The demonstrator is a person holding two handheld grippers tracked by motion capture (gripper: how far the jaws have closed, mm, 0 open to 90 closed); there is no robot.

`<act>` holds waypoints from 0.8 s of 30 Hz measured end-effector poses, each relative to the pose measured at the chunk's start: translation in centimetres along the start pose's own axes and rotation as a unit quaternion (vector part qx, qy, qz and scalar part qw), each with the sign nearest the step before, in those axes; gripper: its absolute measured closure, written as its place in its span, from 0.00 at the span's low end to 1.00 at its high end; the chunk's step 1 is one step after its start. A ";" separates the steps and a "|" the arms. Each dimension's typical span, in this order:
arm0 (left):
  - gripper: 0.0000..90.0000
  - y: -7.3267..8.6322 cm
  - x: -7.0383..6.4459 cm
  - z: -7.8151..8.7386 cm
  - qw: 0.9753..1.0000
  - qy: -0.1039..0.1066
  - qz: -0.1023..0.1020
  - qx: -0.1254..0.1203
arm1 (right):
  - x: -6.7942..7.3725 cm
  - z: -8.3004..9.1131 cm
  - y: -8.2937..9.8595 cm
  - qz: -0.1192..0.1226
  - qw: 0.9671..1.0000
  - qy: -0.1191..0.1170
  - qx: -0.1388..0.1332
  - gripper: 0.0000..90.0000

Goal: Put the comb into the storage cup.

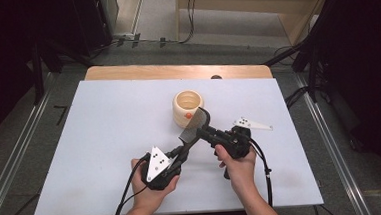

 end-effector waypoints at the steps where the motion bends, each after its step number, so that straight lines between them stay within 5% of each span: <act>1: 0.81 0.0 -0.2 0.0 1.000 0.004 0.000 -0.001 | 0.1 0.0 0.1 -0.003 1.000 -0.002 0.001 0.71; 9: 0.81 -0.2 -0.8 0.0 1.000 0.013 -0.009 -0.009 | 0.3 0.0 0.1 -0.017 1.000 -0.022 -0.002 0.84; 11: 0.81 -0.1 -0.8 -0.2 1.000 0.026 -0.003 -0.010 | 0.8 0.2 -0.1 -0.042 0.997 -0.061 -0.005 0.90; 13: 0.80 -0.1 -0.7 -0.3 1.000 0.026 -0.005 -0.012 | 1.2 0.3 -0.1 -0.047 0.996 -0.075 -0.005 0.91; 21: 0.59 -0.5 -0.4 -0.4 0.998 0.054 0.012 -0.023 | 1.6 0.8 -0.7 0.006 0.998 -0.060 -0.030 0.91; 24: 0.46 -0.5 0.3 -0.5 0.999 0.041 0.006 -0.030 | 1.4 0.9 -0.8 0.031 0.998 -0.042 -0.037 0.91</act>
Point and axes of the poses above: each handheld gripper's, and its own axes: z roughly backward along the jaws, y roughly out of its underside, x roughly to its left, the point moved 10 cm from there along -z, roughly forward along the jaws, and after that the axes turned 4 degrees about -z, right-handed, at the moved point
